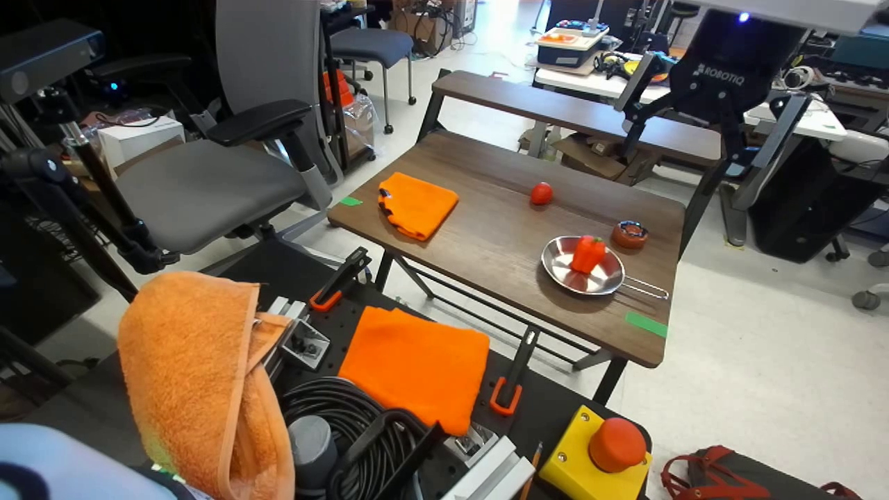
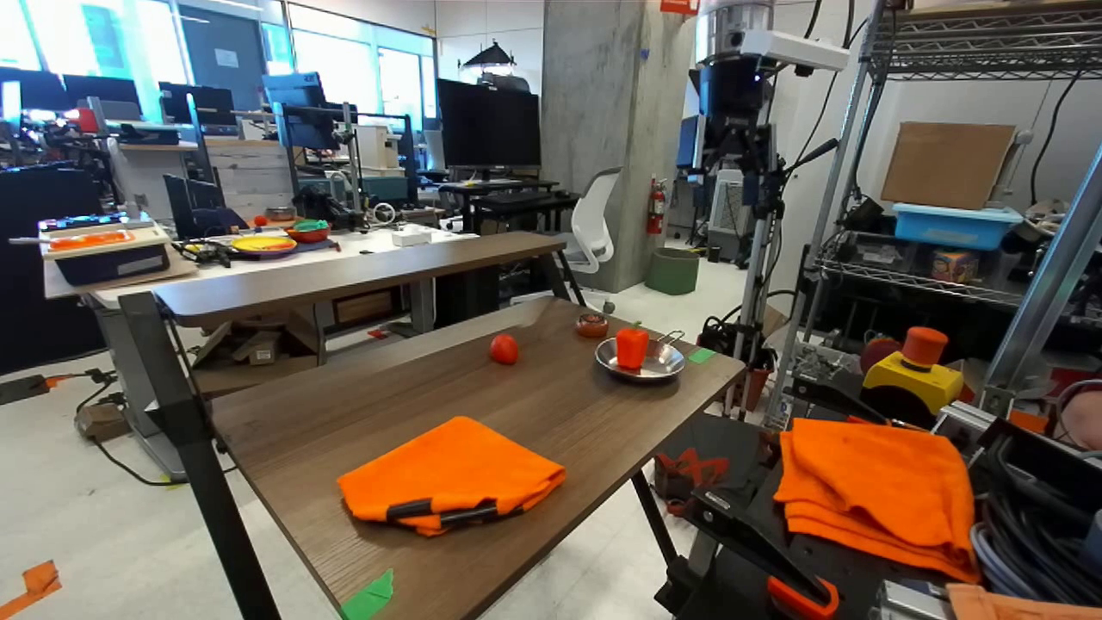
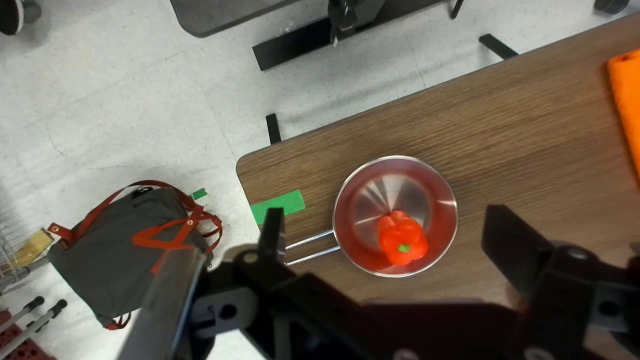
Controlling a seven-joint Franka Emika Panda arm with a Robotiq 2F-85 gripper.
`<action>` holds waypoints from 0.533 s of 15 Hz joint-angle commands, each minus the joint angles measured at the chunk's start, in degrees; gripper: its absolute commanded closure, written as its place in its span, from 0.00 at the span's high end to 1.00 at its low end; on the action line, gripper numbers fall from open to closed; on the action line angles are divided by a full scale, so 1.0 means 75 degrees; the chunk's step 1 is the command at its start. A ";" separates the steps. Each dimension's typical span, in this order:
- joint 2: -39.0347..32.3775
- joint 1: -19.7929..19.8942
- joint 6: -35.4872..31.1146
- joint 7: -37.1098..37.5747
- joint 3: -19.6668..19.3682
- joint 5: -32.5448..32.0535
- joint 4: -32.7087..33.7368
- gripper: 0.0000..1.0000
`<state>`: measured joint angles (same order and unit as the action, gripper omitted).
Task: Pick up the red pepper on the plate and put it on the table
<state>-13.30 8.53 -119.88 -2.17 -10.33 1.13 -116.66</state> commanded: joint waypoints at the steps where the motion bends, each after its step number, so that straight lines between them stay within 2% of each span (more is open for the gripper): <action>1: -0.0696 0.0065 -0.0359 0.0207 0.0150 0.0134 0.0474 1.00; 8: -0.1666 -0.0069 -0.0603 0.0747 0.0380 0.0094 0.0967 1.00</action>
<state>-22.27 8.46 -123.68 1.44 -8.19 1.24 -112.51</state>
